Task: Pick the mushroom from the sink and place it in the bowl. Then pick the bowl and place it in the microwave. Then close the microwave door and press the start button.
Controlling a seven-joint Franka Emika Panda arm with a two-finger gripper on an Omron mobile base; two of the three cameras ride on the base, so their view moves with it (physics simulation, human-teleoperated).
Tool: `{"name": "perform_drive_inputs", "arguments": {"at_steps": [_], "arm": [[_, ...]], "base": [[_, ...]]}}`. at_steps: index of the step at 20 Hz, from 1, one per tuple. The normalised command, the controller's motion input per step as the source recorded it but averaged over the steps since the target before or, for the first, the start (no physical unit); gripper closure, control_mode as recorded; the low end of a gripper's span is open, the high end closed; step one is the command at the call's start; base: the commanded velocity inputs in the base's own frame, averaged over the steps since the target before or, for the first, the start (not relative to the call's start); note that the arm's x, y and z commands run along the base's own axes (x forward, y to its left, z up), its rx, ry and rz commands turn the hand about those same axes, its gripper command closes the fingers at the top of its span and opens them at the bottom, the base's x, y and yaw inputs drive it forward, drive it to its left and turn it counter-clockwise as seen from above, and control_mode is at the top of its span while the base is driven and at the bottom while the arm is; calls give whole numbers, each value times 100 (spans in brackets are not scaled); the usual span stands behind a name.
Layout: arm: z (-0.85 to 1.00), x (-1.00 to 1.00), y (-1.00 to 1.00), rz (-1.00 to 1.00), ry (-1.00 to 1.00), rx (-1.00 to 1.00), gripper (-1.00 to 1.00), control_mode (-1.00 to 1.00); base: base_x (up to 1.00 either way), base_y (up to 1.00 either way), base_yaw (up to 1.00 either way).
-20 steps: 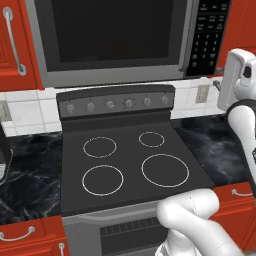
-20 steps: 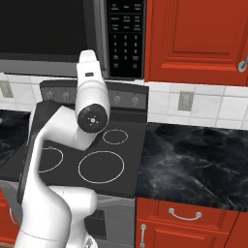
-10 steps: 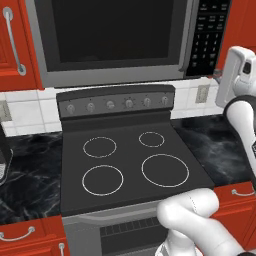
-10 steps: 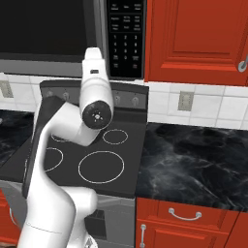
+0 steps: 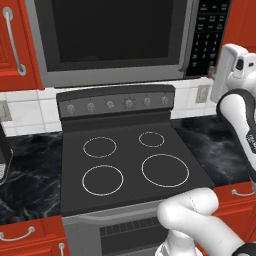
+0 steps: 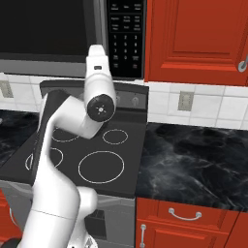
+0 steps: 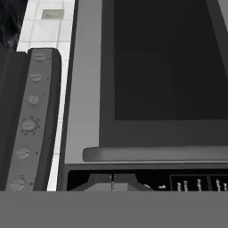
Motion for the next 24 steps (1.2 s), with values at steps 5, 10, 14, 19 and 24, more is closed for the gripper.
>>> {"name": "perform_drive_inputs", "arguments": {"at_steps": [5, 10, 14, 19, 24], "arm": [[0, 25, 0, 0, 0, 1, 100, -100], [0, 20, 0, 0, 0, 0, 100, -100], [-3, 10, -13, 0, 0, 2, 100, -100], [0, 8, -16, 0, -1, 3, 100, -100], [-4, 14, -4, 0, 0, 1, 100, -100]], "base": [[0, 0, 0], [0, 0, 0], [0, 0, 0], [0, 0, 0], [0, 0, 0]]}}
